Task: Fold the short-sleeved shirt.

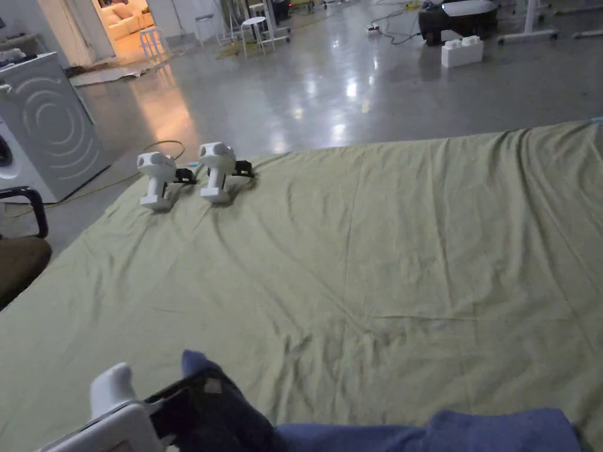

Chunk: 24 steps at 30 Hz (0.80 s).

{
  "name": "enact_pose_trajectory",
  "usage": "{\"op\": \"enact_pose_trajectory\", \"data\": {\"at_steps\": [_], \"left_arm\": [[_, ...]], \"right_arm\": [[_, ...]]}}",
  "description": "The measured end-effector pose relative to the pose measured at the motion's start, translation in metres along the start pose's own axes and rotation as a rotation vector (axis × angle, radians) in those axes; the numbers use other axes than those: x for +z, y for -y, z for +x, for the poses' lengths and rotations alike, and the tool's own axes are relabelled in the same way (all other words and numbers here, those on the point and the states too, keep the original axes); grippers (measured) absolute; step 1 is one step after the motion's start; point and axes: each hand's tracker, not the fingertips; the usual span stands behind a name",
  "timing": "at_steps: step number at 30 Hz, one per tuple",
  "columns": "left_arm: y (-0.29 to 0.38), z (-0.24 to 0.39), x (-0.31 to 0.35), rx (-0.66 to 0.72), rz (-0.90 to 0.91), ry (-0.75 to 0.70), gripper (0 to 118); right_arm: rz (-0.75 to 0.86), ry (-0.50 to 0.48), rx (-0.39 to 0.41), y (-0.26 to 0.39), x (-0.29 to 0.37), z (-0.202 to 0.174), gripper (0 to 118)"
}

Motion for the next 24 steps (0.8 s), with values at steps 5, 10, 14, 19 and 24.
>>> {"op": "enact_pose_trajectory", "data": {"at_steps": [5, 10, 14, 19, 24], "left_arm": [[0.077, 0.059, -0.098, -0.115, -0.235, 0.046, 15], [0.126, 0.078, -0.148, -0.138, -0.36, -0.001, 17], [0.118, 0.081, -0.141, -0.105, -0.373, 0.037, 94], [0.081, 0.081, -0.076, -0.168, -0.107, 0.048, 96], [0.085, 0.044, -0.082, 0.092, -0.19, 0.124, 72]], "right_arm": [[0.068, 0.019, 0.021, 0.0, 0.027, -0.006, 4], [0.022, 0.073, -0.009, 0.014, 0.041, 0.01, 4], [-0.001, 0.087, -0.05, 0.022, 0.043, 0.019, 4], [-0.002, 0.054, -0.087, 0.025, 0.034, 0.021, 4], [-0.026, 0.019, -0.074, 0.022, 0.023, 0.015, 4]]}}
